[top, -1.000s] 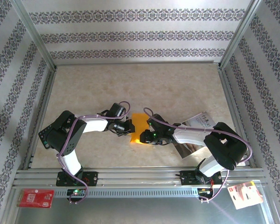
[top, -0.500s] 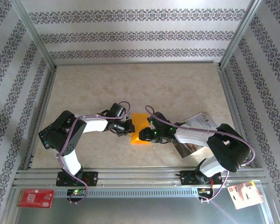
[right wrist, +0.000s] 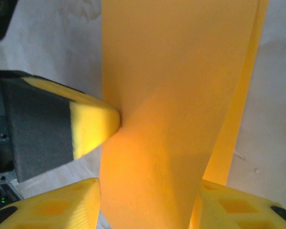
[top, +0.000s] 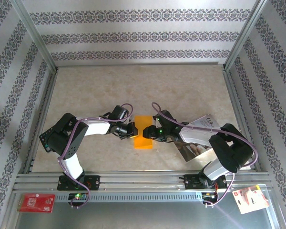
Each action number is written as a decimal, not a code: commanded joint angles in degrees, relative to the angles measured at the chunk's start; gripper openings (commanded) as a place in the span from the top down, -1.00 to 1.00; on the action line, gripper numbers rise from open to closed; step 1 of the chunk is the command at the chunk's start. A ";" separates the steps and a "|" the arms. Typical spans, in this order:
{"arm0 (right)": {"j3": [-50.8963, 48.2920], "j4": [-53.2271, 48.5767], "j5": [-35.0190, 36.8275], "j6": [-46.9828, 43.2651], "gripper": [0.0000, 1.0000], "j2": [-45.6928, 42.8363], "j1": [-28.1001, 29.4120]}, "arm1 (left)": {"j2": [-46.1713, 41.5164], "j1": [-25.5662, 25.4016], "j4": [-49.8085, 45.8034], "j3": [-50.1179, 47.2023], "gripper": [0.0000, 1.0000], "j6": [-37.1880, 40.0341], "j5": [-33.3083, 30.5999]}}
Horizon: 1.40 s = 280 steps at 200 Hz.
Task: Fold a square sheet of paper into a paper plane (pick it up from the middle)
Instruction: Fold the triangle a second time at the center of the table.
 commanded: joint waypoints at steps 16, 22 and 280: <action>1.16 3.68 -2.65 2.25 0.01 1.83 -1.46 | 0.91 -0.81 -4.40 -1.50 0.91 1.00 -2.37; 1.41 3.07 -2.34 2.86 0.03 2.24 -1.64 | 0.98 -0.77 -4.40 -1.48 0.91 0.96 -2.28; 2.36 1.26 -5.89 22.00 1.00 5.04 -6.41 | -19.90 -25.55 -1.48 -5.32 -0.37 27.20 -35.54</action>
